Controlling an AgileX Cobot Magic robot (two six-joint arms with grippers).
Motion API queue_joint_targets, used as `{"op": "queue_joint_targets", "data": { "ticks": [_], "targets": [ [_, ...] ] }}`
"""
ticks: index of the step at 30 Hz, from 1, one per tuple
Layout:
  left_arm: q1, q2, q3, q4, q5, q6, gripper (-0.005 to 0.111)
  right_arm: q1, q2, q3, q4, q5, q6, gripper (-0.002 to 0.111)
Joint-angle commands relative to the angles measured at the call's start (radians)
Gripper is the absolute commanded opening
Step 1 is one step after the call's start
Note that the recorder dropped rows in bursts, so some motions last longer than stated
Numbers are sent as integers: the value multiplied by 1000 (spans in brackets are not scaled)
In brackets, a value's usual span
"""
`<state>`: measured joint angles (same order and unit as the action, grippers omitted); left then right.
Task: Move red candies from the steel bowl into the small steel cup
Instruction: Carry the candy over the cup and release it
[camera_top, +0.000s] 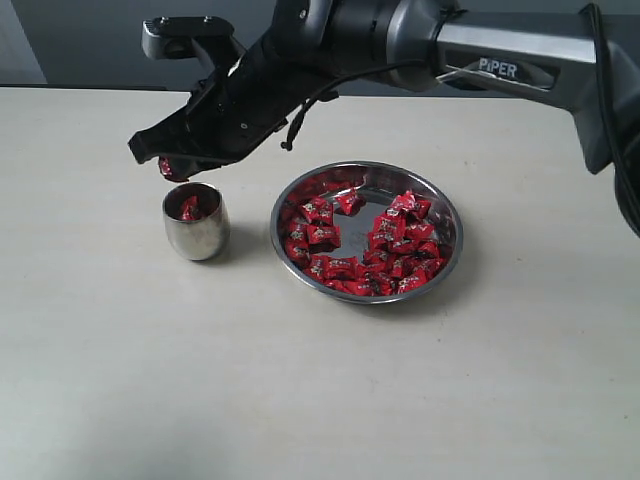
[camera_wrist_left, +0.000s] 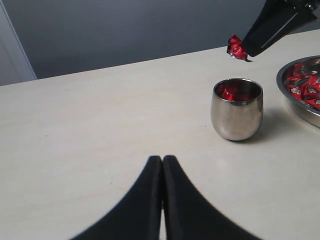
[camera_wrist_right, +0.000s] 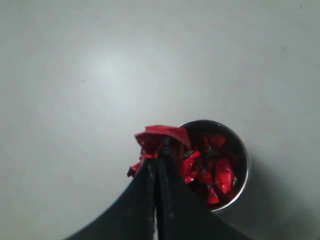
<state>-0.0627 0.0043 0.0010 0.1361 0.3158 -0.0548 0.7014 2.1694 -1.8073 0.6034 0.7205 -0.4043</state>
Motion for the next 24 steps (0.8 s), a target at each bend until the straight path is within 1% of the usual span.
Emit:
{"op": "queue_joint_targets", "data": {
  "ticks": [1,5,8,10,12,15,18,21,24],
  "targets": [
    [-10,-4,-1,0,-7,-6,0,-7,23,-4,-7,-33,-11,-1],
    [-10,-4,-1,0,-7,-6,0,-7,37,-4,-7,-41,-11,0],
    [-10,-4,-1,0,-7,-6,0,-14,39,-4,-9,-27,-11,11],
    [-10,-4,-1,0,-7,-6,0,-14,39,-4,-18,-23,-11,21],
    [-10,-4,-1,0,-7,-6,0,-14,39,-4,-20,-22,-11,26],
    [-10,-4,-1,0,-7,-6,0,-14,36,-4,-52,-11,-5,26],
    [-10,-4,-1,0,-7,-6,0,-26,8,-4,-189,49,76,26],
    [-10,-4,-1,0,-7,-6,0,-55,-17,-4,-357,181,217,26],
    [-10,-4,-1,0,-7,-6,0,-93,-17,-4,-464,304,283,26]
  ]
}}
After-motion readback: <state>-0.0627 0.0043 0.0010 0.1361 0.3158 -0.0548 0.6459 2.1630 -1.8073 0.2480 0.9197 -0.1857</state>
